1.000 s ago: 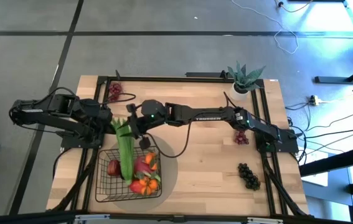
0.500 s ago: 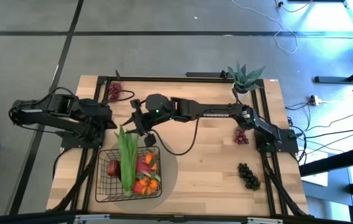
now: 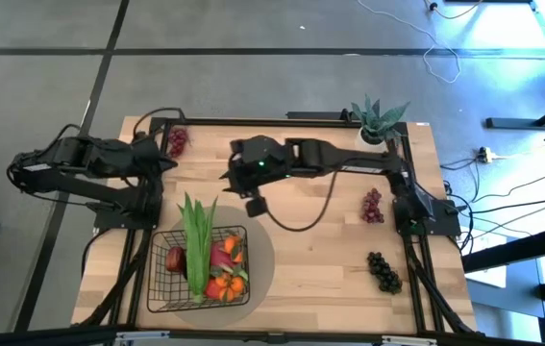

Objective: Build produce basket
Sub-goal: Put the right violet grapes into the black wire basket

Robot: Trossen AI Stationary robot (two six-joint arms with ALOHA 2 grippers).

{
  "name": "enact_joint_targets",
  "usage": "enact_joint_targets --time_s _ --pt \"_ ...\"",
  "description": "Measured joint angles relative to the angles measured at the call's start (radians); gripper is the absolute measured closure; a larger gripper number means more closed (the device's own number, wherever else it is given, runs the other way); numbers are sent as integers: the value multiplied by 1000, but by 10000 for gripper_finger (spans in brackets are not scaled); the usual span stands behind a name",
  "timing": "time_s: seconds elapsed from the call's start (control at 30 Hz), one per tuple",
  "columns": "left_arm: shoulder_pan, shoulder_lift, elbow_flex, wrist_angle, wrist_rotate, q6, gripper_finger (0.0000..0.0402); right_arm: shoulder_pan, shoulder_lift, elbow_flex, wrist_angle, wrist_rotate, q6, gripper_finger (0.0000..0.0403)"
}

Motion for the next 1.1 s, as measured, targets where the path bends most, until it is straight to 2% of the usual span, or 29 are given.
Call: enact_joint_targets --time_s 0.13,0.3,0.6,0.7,0.9,1.1 --pt "0 0 0 -41 -69 -72 401 22 -41 1 -163 8 78 278" --pt "0 0 0 -52 -73 -129 402 50 -74 0 -353 8 202 278" --pt "0 0 0 -52 -72 -210 402 104 -74 -13 -775 9 594 278" --pt "0 1 0 -53 -72 -247 402 128 -75 -40 -778 6 666 278" --pt "0 0 0 -54 -63 -262 402 185 -108 -111 -784 -17 694 278" --pt "0 1 -1 -54 -47 -299 402 203 -217 -316 -781 -15 818 278"
